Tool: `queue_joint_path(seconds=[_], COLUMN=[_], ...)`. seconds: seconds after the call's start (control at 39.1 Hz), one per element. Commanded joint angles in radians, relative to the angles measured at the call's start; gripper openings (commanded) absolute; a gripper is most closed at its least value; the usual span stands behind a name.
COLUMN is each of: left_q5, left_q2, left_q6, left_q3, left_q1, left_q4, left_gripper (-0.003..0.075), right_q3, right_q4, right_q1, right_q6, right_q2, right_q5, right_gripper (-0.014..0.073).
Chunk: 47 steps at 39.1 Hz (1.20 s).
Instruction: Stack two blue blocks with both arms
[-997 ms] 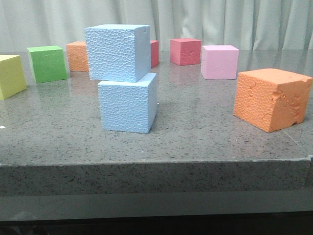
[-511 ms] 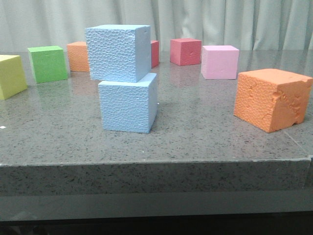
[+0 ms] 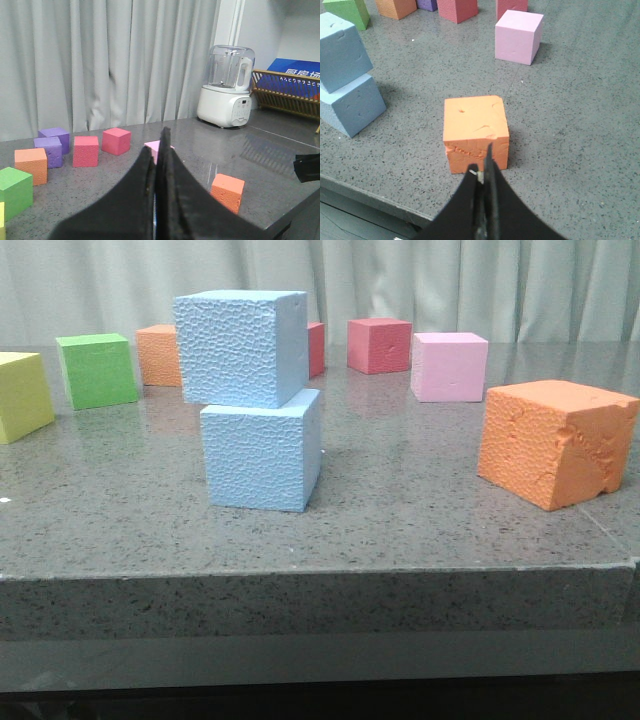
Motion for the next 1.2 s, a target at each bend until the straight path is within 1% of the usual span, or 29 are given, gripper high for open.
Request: queue_joint_path(seconds=[0.0, 0.1, 0.15, 0.23, 0.26, 0.41, 0.51, 0.61, 0.74, 0.84, 0.95, 1.02, 1.07, 1.18], left_q5=[-0.083, -0.083, -0.082, -0.082, -0.084, -0.100, -0.096, -0.096, -0.100, -0.148, -0.198, -0.208, -0.208, -0.210], left_q2=[0.013, 0.013, 0.011, 0.011, 0.011, 0.009, -0.013, -0.071, -0.137, -0.134, -0.134, -0.134, -0.134, -0.134], left_q6=[0.001, 0.022, 0.098, 0.226, 0.247, 0.249, 0.246, 0.215, 0.174, 0.174, 0.174, 0.174, 0.174, 0.180], left_q3=[-0.023, -0.001, 0.012, 0.034, 0.040, 0.106, 0.178, 0.264, 0.350, 0.412, 0.453, 0.476, 0.494, 0.525], left_q1=[-0.008, -0.008, -0.008, -0.008, -0.008, -0.006, 0.029, 0.126, 0.263, 0.395, 0.501, 0.569, 0.635, 0.737], left_q4=[0.027, 0.066, 0.048, -0.038, -0.053, -0.062, -0.062, -0.108, -0.112, -0.115, -0.122, -0.122, -0.122, -0.122], left_gripper=[-0.0020, -0.0020, -0.0020, -0.0020, -0.0020, -0.0020, -0.0020, -0.0020, -0.0020, -0.0020, -0.0020, -0.0020, -0.0020, -0.0020], right_q3=[-0.024, -0.024, -0.024, -0.024, -0.024, -0.024, -0.024, -0.024, -0.024, -0.024, -0.024, -0.024, -0.024, -0.024], right_q4=[0.015, 0.015, 0.015, 0.015, 0.015, 0.015, 0.015, 0.015, 0.015, 0.015, 0.015, 0.015, 0.015, 0.015], right_q1=[-0.002, -0.002, -0.002, -0.002, -0.002, -0.002, -0.002, -0.002, -0.002, -0.002, -0.002, -0.002, -0.002, -0.002], right_q6=[-0.001, -0.001, -0.001, -0.001, -0.001, -0.001, -0.001, -0.001, -0.001, -0.001, -0.001, -0.001, -0.001, -0.001], right_q2=[0.005, 0.005, 0.005, 0.005, 0.005, 0.005, 0.005, 0.005, 0.005, 0.005, 0.005, 0.005, 0.005, 0.005], right_q5=[-0.070, -0.070, -0.070, -0.070, -0.070, -0.070, -0.070, -0.070, -0.070, -0.070, -0.070, -0.070, -0.070, -0.070], right_gripper=[-0.0067, -0.0067, -0.0067, -0.0067, -0.0067, -0.0067, -0.0067, -0.0067, -0.0067, -0.0067, -0.0067, -0.0067, -0.0067, -0.0067])
